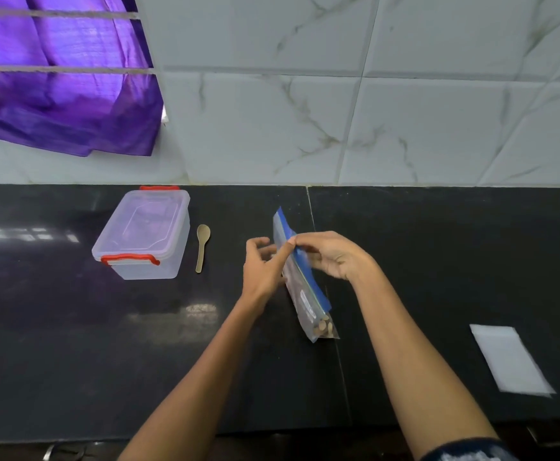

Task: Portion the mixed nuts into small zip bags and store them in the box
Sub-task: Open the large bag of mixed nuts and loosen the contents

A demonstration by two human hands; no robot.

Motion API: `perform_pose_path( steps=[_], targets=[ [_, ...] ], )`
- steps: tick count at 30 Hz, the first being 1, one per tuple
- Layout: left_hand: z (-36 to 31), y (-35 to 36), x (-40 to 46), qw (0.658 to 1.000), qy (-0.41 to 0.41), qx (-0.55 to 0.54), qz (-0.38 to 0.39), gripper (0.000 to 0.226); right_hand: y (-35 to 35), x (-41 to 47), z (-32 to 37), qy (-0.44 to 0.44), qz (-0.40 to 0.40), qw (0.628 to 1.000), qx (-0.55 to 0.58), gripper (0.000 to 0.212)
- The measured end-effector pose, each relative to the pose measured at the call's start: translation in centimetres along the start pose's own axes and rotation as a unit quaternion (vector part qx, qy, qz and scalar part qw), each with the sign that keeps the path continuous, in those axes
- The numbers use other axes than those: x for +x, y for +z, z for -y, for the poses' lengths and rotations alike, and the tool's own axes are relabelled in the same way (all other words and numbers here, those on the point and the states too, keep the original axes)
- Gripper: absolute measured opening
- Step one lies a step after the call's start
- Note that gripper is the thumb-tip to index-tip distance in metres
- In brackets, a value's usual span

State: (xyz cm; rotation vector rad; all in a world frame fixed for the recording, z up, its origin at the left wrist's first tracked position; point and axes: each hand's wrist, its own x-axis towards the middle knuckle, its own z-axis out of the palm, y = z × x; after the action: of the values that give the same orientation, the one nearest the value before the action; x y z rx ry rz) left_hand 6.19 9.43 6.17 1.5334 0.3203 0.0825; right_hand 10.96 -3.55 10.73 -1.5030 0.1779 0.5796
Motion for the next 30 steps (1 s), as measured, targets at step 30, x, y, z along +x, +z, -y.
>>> perform_pose_path(
  steps=[30],
  targets=[
    [-8.1, 0.6, 2.5, 0.962, 0.163, 0.213, 0.050, 0.020, -0.3, -1.4, 6.6, -0.106, -0.030, 0.968, -0.224, 0.026]
  ],
)
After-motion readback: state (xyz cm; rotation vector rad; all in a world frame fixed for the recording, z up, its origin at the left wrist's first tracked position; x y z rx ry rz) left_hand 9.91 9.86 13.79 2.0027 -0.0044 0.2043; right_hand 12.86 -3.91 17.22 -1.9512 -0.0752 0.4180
